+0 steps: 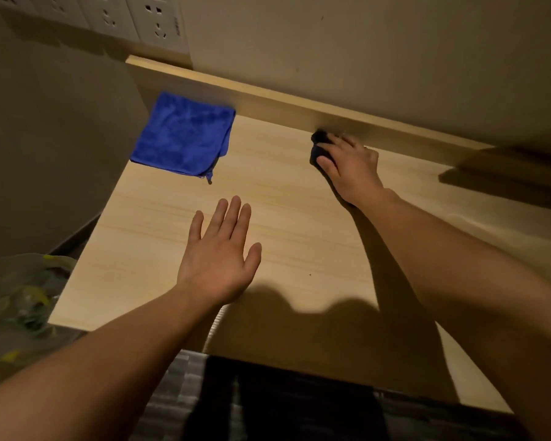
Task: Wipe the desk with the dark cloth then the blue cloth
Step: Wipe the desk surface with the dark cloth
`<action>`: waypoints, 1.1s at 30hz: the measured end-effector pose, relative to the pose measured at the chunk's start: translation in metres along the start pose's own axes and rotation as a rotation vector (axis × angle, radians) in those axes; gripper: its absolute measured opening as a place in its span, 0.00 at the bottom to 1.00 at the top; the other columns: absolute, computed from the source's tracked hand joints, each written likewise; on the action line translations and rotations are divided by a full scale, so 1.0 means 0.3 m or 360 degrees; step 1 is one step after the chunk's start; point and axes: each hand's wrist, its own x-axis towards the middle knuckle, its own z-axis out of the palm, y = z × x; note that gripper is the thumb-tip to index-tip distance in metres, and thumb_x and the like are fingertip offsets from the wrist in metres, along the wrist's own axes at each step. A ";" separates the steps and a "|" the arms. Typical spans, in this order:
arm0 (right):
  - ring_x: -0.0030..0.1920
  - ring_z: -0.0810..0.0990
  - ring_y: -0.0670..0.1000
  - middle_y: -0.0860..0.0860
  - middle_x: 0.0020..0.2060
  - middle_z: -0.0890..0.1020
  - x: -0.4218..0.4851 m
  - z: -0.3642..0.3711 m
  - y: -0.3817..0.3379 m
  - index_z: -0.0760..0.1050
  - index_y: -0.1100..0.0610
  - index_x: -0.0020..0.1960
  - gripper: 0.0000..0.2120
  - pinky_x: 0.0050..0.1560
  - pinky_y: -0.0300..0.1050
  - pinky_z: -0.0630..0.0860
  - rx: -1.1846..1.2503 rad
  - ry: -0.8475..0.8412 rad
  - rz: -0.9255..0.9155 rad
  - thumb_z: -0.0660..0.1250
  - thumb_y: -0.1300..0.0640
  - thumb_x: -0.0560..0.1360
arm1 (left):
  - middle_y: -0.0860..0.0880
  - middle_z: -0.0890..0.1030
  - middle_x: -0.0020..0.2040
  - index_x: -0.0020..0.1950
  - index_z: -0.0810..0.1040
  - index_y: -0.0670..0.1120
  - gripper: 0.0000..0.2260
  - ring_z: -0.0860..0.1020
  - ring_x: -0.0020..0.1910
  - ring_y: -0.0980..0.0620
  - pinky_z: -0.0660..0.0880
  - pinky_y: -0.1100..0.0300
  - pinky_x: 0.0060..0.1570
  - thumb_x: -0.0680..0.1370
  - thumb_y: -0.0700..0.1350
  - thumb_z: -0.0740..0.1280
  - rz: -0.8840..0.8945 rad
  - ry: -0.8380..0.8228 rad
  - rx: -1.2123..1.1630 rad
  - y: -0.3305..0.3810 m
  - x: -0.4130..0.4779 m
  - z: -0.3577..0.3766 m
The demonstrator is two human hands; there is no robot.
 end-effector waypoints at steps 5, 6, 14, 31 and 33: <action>0.83 0.49 0.53 0.46 0.84 0.53 -0.002 0.016 0.006 0.55 0.34 0.81 0.27 0.76 0.67 0.47 -0.0089 -0.0195 -0.0087 0.42 0.32 0.83 | 0.50 0.40 0.87 0.88 0.41 0.50 0.34 0.36 0.85 0.51 0.38 0.42 0.83 0.85 0.63 0.43 -0.0006 0.0008 0.0007 -0.002 0.001 0.003; 0.83 0.48 0.54 0.45 0.84 0.51 -0.005 0.015 0.005 0.53 0.32 0.81 0.28 0.77 0.68 0.46 -0.0117 -0.0227 -0.0111 0.41 0.30 0.82 | 0.50 0.40 0.87 0.88 0.42 0.50 0.34 0.36 0.85 0.51 0.39 0.42 0.83 0.85 0.63 0.43 -0.0006 0.0008 0.0006 -0.001 0.000 0.003; 0.83 0.41 0.58 0.44 0.84 0.45 -0.151 0.023 -0.032 0.46 0.28 0.80 0.29 0.76 0.73 0.39 -0.0149 -0.0331 -0.0183 0.38 0.26 0.79 | 0.50 0.39 0.87 0.88 0.41 0.50 0.34 0.37 0.86 0.50 0.40 0.40 0.83 0.85 0.64 0.42 -0.0023 -0.0021 0.0029 0.006 -0.003 -0.008; 0.83 0.41 0.47 0.44 0.84 0.45 -0.810 0.099 -0.281 0.46 0.41 0.84 0.27 0.81 0.56 0.42 -0.0109 -0.0303 -0.0241 0.43 0.38 0.86 | 0.46 0.43 0.88 0.88 0.44 0.48 0.35 0.41 0.86 0.46 0.41 0.37 0.82 0.85 0.63 0.42 0.0046 0.0024 -0.0035 -0.003 -0.006 -0.006; 0.83 0.42 0.47 0.44 0.84 0.46 -0.873 0.110 -0.310 0.47 0.42 0.84 0.27 0.80 0.54 0.44 -0.0079 -0.0293 -0.0240 0.44 0.39 0.86 | 0.46 0.45 0.88 0.88 0.46 0.48 0.35 0.43 0.87 0.46 0.42 0.37 0.82 0.84 0.65 0.44 0.0077 0.0010 -0.0060 -0.012 -0.007 -0.013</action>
